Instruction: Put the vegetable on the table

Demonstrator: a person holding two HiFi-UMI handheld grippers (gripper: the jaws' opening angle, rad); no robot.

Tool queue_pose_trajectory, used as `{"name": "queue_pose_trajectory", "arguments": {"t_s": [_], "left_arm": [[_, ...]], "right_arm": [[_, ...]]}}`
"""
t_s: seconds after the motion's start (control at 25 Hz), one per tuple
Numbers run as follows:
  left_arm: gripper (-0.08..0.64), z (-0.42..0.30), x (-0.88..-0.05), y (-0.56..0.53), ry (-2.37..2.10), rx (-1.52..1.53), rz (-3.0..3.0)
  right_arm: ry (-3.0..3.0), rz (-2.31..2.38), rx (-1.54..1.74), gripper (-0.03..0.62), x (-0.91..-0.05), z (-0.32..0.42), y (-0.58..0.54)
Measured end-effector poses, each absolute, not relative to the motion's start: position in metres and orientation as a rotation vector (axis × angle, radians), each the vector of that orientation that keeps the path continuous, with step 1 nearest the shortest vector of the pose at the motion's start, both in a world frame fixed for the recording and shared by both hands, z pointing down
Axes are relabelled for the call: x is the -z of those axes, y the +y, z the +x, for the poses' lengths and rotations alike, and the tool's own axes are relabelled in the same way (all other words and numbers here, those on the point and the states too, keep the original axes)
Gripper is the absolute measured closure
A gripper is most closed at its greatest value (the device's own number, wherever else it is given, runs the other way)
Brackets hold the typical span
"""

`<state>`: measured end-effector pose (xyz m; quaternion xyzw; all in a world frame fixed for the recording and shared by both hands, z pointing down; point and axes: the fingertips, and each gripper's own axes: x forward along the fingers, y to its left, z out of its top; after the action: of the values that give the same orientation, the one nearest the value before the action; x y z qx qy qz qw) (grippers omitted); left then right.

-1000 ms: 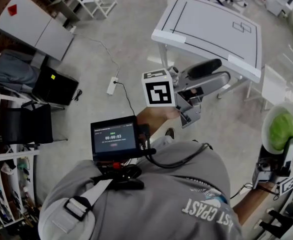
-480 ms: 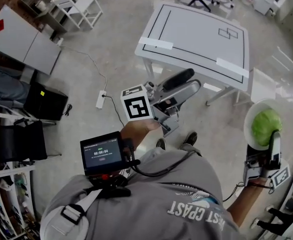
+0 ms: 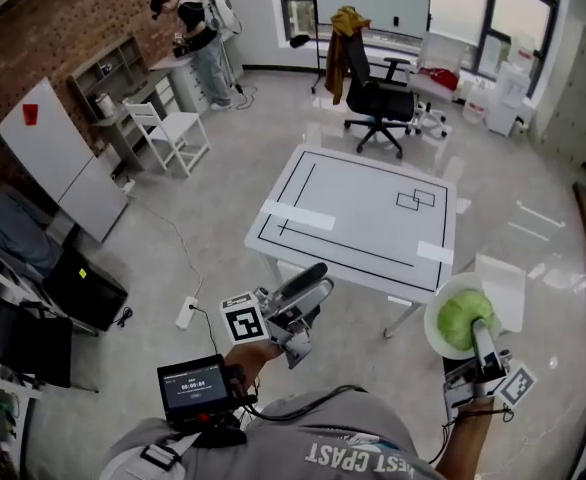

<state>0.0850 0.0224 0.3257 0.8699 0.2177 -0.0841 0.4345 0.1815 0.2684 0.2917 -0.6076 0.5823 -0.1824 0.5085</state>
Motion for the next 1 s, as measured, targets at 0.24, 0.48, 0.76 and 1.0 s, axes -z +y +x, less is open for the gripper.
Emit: {"name": "queue_pose_trajectory", "arguments": {"t_s": [0.24, 0.48, 0.76, 1.0], "left_arm": [[0.213, 0.104, -0.335, 0.033, 0.444, 0.213, 2.182], [0.213, 0.123, -0.341, 0.042, 0.389, 0.204, 2.194], [0.213, 0.131, -0.348, 0.018, 0.328, 0.196, 2.197], [0.214, 0.146, -0.346, -0.025, 0.358, 0.212, 2.173]], "right_arm": [[1.441, -1.429, 0.465, 0.279, -0.296, 0.221, 0.281], [1.45, -1.397, 0.48, 0.279, -0.307, 0.256, 0.286], [1.427, -1.383, 0.518, 0.279, -0.32, 0.276, 0.267], [1.409, -1.423, 0.503, 0.279, -0.315, 0.282, 0.233]]}}
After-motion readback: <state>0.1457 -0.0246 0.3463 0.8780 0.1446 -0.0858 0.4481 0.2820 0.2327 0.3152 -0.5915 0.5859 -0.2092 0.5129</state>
